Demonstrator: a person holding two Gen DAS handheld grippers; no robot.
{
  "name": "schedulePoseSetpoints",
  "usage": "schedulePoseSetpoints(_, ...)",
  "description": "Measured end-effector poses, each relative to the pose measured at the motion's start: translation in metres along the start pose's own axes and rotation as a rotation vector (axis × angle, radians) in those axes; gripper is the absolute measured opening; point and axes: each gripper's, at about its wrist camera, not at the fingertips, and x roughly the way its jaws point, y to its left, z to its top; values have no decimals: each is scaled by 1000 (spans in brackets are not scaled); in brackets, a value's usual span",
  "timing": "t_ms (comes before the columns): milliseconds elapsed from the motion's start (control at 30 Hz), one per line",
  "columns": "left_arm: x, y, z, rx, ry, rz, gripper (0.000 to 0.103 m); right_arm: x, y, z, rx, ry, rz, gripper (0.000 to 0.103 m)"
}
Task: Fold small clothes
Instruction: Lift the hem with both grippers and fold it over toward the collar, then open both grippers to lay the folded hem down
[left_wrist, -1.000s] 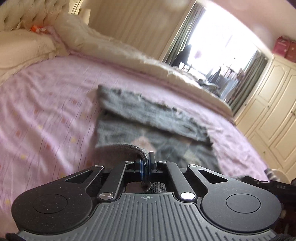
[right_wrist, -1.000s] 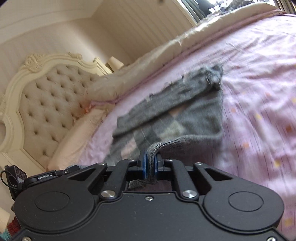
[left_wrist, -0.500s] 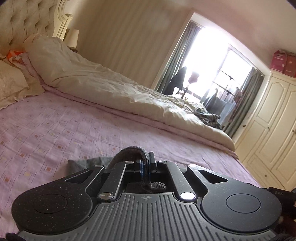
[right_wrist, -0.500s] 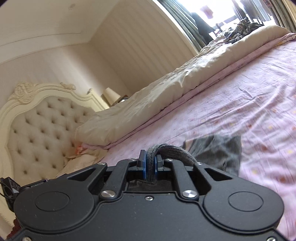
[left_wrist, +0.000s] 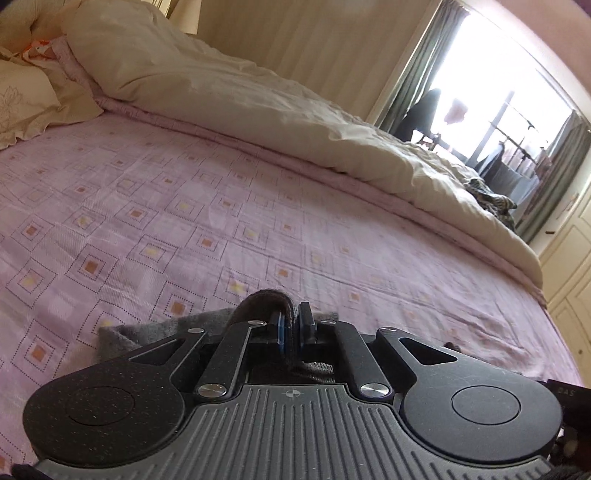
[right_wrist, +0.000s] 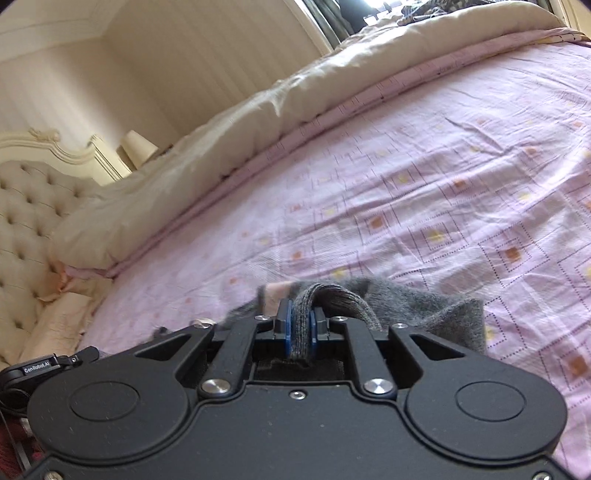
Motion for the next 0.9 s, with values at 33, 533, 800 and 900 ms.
schedulePoseSetpoints(33, 1, 2, 1, -7, 0, 1, 10, 2, -1, -1, 1, -1, -3, 20)
schedulePoseSetpoints(533, -65, -41, -18, 281, -79, -2, 78, -42, 61, -22, -278, -85, 13, 74)
schedulePoseSetpoints(800, -38, -53, -63, 452, 17, 37, 78, -21, 98, -74, -529, 29, 5, 76)
schedulePoseSetpoints(900, -21, -39, -65, 461, 51, 110, 78, -5, 92, -75, -539, 42, -58, 76)
